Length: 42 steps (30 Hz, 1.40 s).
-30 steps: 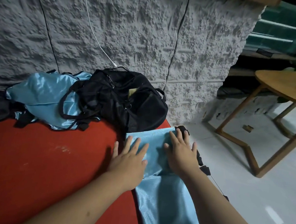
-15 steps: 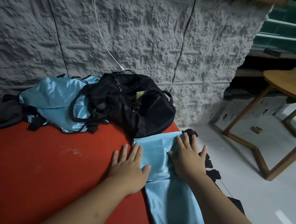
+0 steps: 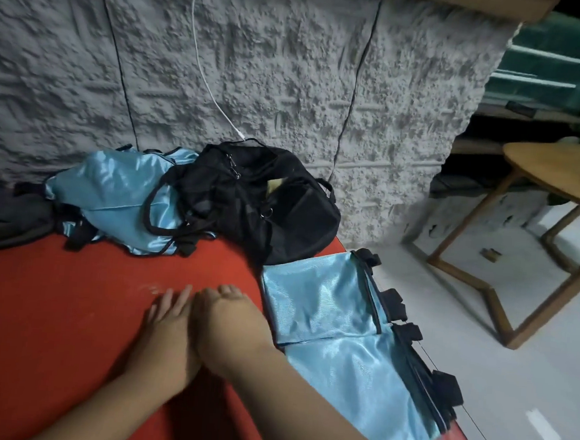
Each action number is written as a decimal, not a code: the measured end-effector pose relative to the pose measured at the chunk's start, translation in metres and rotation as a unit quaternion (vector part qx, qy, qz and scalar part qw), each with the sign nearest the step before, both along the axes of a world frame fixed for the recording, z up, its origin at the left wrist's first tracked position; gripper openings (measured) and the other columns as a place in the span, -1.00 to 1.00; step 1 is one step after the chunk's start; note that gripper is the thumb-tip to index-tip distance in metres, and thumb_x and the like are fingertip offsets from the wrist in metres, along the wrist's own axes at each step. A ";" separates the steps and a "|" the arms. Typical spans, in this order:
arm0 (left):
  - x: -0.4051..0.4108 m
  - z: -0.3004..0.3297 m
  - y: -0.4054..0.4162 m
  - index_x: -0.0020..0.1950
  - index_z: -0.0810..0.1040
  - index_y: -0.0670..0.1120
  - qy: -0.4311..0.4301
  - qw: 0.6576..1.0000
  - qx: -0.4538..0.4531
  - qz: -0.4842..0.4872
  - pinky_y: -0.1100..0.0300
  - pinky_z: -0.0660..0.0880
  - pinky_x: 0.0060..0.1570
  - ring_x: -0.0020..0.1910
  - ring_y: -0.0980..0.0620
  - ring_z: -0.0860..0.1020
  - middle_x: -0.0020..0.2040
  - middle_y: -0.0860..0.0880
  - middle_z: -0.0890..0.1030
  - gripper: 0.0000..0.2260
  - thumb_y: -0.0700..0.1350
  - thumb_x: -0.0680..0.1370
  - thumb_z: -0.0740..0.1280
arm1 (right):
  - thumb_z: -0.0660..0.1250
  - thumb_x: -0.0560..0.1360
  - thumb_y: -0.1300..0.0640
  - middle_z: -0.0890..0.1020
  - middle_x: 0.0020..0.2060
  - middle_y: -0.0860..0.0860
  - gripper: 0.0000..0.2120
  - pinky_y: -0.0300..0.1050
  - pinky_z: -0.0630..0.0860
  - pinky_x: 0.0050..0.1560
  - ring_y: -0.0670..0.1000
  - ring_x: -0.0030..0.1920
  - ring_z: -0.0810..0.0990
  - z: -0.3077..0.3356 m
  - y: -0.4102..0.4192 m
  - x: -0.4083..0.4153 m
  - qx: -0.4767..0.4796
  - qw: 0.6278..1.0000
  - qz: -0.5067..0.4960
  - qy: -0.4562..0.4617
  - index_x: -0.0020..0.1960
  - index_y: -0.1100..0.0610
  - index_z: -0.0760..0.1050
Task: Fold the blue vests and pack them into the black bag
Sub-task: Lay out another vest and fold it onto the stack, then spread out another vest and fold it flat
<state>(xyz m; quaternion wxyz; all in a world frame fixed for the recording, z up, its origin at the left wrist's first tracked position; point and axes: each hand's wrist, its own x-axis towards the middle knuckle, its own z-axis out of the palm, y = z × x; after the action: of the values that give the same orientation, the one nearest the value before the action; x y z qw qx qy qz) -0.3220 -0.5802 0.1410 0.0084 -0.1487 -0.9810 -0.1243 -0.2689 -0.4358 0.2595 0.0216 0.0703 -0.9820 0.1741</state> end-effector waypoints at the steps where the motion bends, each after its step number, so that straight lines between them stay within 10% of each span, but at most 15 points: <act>1: 0.004 0.031 -0.010 0.59 0.23 0.01 0.020 1.000 0.007 0.011 -0.15 0.22 0.48 0.56 -0.19 0.18 0.59 -0.04 0.27 -0.38 0.18 0.55 -0.01 | 0.18 0.58 0.06 0.52 0.23 0.21 -0.64 0.13 0.37 0.38 0.24 0.31 0.44 -0.007 -0.008 -0.002 -0.004 1.000 0.002 -0.022 0.32 0.18 0.42; 12: -0.027 0.104 -0.077 0.55 0.31 0.02 0.001 0.994 0.018 0.106 0.02 0.36 0.38 0.35 -0.14 0.42 0.41 -0.07 0.41 -0.52 0.03 0.62 0.22 | 0.10 0.65 -0.13 0.04 0.64 0.11 -0.36 0.17 -0.05 0.59 0.11 0.64 -0.07 -0.031 -0.061 -0.035 0.040 0.991 0.023 -0.123 0.64 0.07 0.04; 19: -0.095 0.117 -0.062 0.49 0.39 -0.01 -0.062 0.997 0.024 0.030 -0.03 0.08 0.57 0.63 -0.09 -0.08 0.66 -0.04 -0.06 -0.52 -0.05 0.56 0.30 | 0.19 0.62 -0.11 0.01 0.64 0.07 -0.28 0.18 -0.12 0.59 0.09 0.64 -0.12 -0.034 -0.070 -0.050 0.041 0.991 0.015 -0.130 0.66 0.05 -0.04; 23: -0.115 0.113 -0.056 0.52 0.36 -0.08 -0.118 0.993 -0.012 0.025 -0.03 0.20 0.52 0.56 -0.07 0.19 0.58 -0.04 0.26 -0.44 -0.03 0.53 0.31 | 0.20 0.62 -0.11 -0.02 0.65 0.06 -0.25 0.17 -0.14 0.59 0.08 0.64 -0.15 -0.033 -0.067 -0.051 0.038 0.988 0.024 -0.146 0.66 0.05 -0.08; 30: -0.060 0.097 -0.076 0.48 0.42 -0.17 -0.078 0.997 0.006 0.013 0.15 0.23 0.48 0.46 -0.03 0.32 0.47 -0.05 0.39 -0.51 -0.02 0.57 0.30 | 0.21 0.63 -0.12 0.01 0.65 0.06 -0.28 0.09 -0.10 0.59 0.07 0.64 -0.10 -0.026 -0.063 -0.044 0.021 0.989 0.034 -0.140 0.66 0.03 -0.03; 36: 0.036 0.105 -0.099 0.45 0.43 -0.12 -0.096 0.995 0.008 -0.020 0.26 0.22 0.46 0.42 0.04 0.35 0.43 0.02 0.39 -0.51 -0.06 0.52 0.27 | 0.27 0.56 -0.06 0.60 0.14 0.00 -0.75 -0.07 0.42 0.13 0.09 0.23 0.54 0.002 -0.063 -0.010 -0.061 0.997 -0.014 -0.042 0.19 -0.01 0.51; 42: 0.134 0.119 -0.105 0.38 0.49 -0.12 -0.115 0.992 0.000 -0.055 0.22 0.25 0.47 0.45 0.04 0.32 0.43 0.03 0.34 -0.61 -0.02 0.58 0.24 | 0.26 0.60 -0.11 0.11 0.61 0.16 -0.29 0.07 0.31 0.47 0.16 0.60 0.11 0.005 -0.079 0.032 -0.057 0.990 0.008 -0.127 0.64 -0.09 0.01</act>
<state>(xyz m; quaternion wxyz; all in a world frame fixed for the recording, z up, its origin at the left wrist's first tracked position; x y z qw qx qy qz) -0.1876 -0.6855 0.2603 -0.1116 -0.1876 -0.9657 -0.1404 -0.2368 -0.5147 0.2647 -0.1007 0.0539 -0.9646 0.2378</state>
